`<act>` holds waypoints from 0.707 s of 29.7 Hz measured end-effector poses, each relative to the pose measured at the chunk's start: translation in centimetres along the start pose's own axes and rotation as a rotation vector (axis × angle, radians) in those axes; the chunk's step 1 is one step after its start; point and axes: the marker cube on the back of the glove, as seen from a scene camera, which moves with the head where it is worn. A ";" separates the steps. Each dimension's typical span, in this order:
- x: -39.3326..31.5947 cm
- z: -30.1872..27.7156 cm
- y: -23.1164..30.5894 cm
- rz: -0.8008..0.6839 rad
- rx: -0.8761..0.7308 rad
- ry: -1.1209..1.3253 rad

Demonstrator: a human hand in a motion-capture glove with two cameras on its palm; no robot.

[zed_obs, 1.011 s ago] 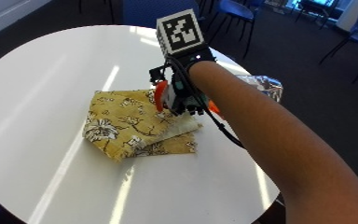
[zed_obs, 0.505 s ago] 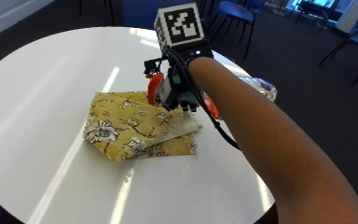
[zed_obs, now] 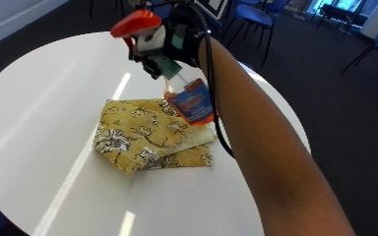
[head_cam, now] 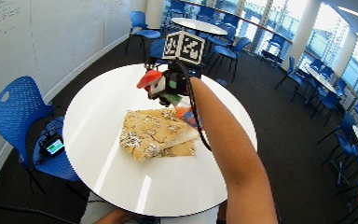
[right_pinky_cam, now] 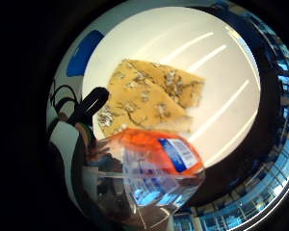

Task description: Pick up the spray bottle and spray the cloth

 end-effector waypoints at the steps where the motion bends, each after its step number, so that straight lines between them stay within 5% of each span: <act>1: -0.6 -0.4 0.1 -0.040 0.037 -0.044; 14: -7.9 -3.3 1.4 -0.401 0.544 -0.733; 21: -12.2 -0.1 -0.2 -0.453 0.581 -0.906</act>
